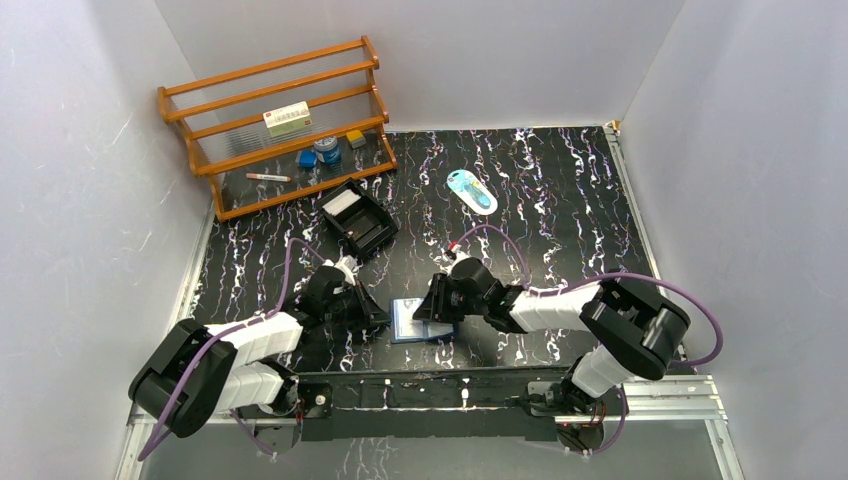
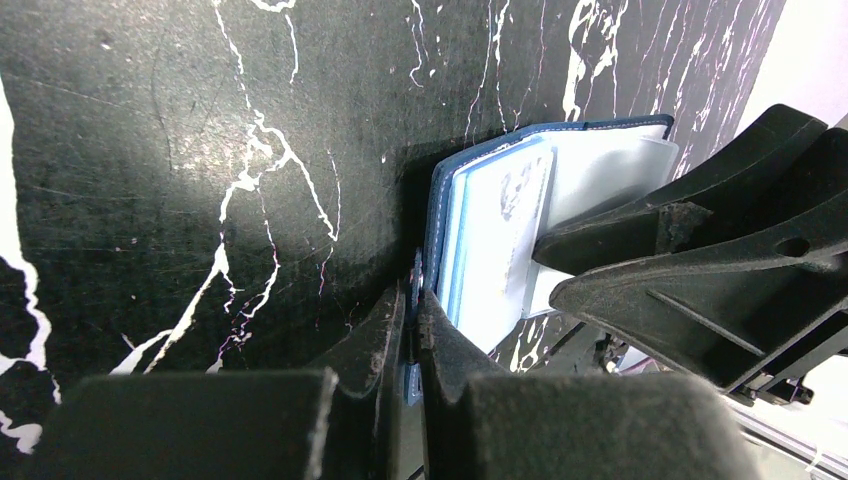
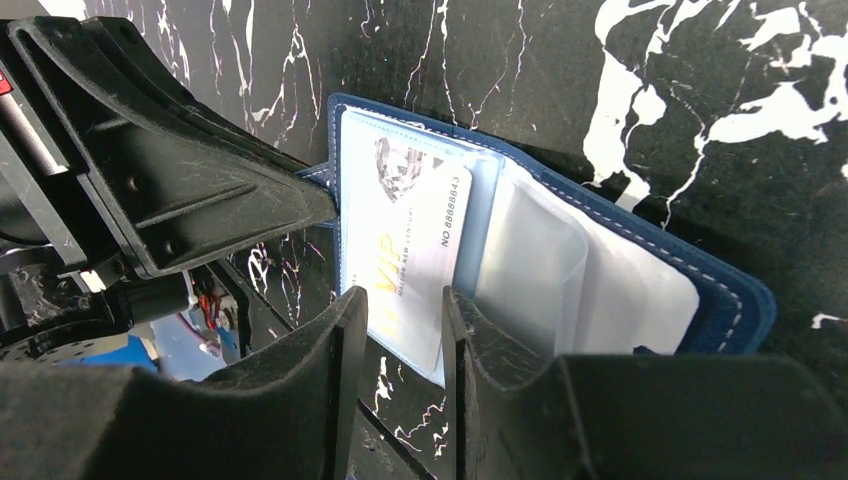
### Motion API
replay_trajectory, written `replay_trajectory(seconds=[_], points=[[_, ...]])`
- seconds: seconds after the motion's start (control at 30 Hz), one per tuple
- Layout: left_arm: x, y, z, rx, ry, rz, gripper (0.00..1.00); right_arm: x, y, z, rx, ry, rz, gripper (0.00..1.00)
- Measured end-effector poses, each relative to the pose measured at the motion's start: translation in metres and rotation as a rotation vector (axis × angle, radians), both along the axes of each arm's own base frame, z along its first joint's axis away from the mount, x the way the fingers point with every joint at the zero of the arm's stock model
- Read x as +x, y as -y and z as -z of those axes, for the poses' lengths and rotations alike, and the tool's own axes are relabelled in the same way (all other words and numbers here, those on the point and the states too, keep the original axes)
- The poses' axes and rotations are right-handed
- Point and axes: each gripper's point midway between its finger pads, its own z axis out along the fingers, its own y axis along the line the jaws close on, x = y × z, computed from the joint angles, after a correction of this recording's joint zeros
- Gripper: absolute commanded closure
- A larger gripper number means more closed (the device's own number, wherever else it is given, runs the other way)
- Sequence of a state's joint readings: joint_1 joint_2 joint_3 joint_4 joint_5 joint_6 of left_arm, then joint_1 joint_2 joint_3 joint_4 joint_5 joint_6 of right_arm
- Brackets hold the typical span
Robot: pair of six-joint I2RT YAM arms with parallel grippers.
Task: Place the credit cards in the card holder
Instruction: Insert the credit card into the card holder, then move the storage box to the center of the board.
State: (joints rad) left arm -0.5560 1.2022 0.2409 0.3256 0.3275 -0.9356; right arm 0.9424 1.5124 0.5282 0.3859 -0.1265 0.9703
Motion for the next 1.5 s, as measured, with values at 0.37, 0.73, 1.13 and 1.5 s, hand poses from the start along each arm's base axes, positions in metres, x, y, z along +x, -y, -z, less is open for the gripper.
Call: replay_trajectory(seconds=[0.37,0.73,1.13,1.5], points=[[-0.004,-0.002,0.0,0.008,-0.01,0.002,1.0,0.01,-0.002,-0.021,-0.04,0.048,-0.004,0.5],[-0.009,-0.007,0.0,0.025,-0.021,-0.005,1.0,0.12,-0.021,-0.099,-0.095,0.381,-0.041,0.47],[-0.013,-0.011,-0.001,0.035,-0.019,-0.01,1.0,0.228,-0.069,-0.075,-0.299,0.601,-0.146,0.43],[-0.015,-0.013,-0.001,0.036,-0.013,-0.007,1.0,0.264,-0.097,-0.037,-0.36,0.602,-0.176,0.64]])
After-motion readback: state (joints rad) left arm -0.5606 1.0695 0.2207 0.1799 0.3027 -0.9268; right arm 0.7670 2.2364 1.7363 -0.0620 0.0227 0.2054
